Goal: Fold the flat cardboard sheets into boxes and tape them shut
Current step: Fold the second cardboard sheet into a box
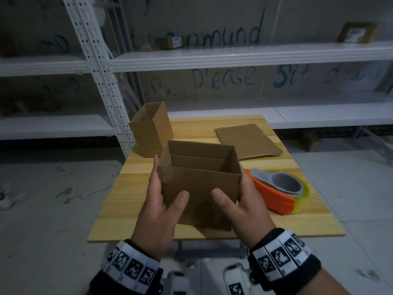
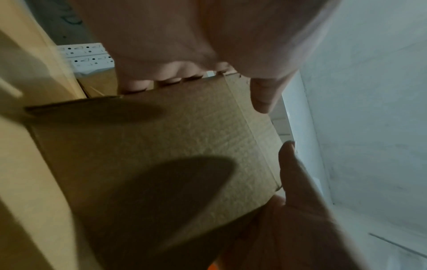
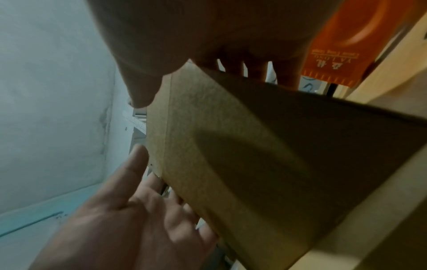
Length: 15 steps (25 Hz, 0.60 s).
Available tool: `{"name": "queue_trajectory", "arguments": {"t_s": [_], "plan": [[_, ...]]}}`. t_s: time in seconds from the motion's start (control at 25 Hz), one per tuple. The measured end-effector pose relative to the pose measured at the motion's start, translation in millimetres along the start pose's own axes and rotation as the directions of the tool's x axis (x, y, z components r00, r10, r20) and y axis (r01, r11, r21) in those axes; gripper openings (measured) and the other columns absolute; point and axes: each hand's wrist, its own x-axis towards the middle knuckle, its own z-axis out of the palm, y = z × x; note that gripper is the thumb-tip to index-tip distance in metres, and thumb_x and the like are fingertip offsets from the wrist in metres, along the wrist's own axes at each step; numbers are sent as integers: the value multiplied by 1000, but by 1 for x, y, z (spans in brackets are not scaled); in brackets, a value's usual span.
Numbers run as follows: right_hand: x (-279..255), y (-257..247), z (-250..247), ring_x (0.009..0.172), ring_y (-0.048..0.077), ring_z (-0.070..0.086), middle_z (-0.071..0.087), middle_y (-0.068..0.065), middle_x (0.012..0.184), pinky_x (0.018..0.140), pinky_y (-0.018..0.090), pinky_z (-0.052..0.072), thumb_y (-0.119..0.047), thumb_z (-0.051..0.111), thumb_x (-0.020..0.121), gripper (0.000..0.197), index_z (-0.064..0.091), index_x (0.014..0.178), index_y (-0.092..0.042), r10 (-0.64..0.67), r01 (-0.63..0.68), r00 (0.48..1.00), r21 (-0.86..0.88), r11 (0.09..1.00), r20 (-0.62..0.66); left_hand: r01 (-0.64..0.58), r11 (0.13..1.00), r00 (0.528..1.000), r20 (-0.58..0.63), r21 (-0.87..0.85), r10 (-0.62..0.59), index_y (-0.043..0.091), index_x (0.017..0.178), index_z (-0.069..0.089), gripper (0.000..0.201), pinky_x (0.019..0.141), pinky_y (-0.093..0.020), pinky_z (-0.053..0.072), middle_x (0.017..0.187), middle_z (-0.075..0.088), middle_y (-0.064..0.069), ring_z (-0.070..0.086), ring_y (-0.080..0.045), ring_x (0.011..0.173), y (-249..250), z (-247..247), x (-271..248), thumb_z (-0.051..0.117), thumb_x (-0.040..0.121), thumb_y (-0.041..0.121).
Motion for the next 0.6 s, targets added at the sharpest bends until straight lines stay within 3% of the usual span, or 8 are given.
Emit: {"name": "queue_trajectory", "arguments": {"t_s": [0.08,0.16,0.2,0.28,0.4,0.52,0.6], "plan": [[1,1,-1,145,12,53,53,-7,159,116,53,50,-78,64,89,100,23,169,-34,-8,8,1000,-59,998,0,-38,999,999,4,28,38,35,171,26,82,121,-61,45,157,62,8,58,-20,147,8,-2,3,66,100,41],[0,2,-3,150,8,46,46,-14,165,122,53,45,-75,63,91,100,5,169,-50,-2,2,1000,-77,997,5,-67,994,998,-6,84,68,29,168,36,66,120,-60,47,155,64,7,59,-20,145,12,-5,4,55,105,35],[-2,1,-4,149,5,47,45,-17,164,121,52,45,-73,65,90,98,4,165,-58,-2,2,1000,-66,998,3,-63,994,998,-13,93,65,28,167,38,63,119,-60,48,154,66,6,60,-20,144,13,-6,4,53,106,33],[-4,-3,-5,142,5,54,51,-21,156,115,52,52,-71,69,87,90,13,156,-68,-2,2,1000,-18,1000,-12,-32,997,999,-34,72,34,28,165,41,61,116,-60,51,150,68,4,64,-21,141,14,-6,3,54,105,30],[-5,-6,-5,141,8,57,55,-19,154,111,54,55,-71,71,84,85,19,151,-70,-28,27,999,-3,1000,-25,-24,997,997,-77,77,30,30,164,41,66,114,-57,53,147,70,6,66,-19,138,12,-7,2,60,101,27],[-4,-4,-6,143,7,56,53,-20,156,111,53,55,-66,73,86,84,22,153,-67,-39,39,999,-1,999,-17,-32,995,995,-91,98,41,32,164,42,69,109,-42,57,143,72,14,67,-11,134,14,-9,0,64,98,28],[-5,-4,-8,142,6,56,53,-22,156,110,52,56,-69,73,85,85,23,154,-66,-34,34,999,-15,999,-14,-36,996,994,-97,87,44,35,160,46,62,103,-30,60,139,73,19,69,-6,130,15,-10,-1,67,103,23]]}}
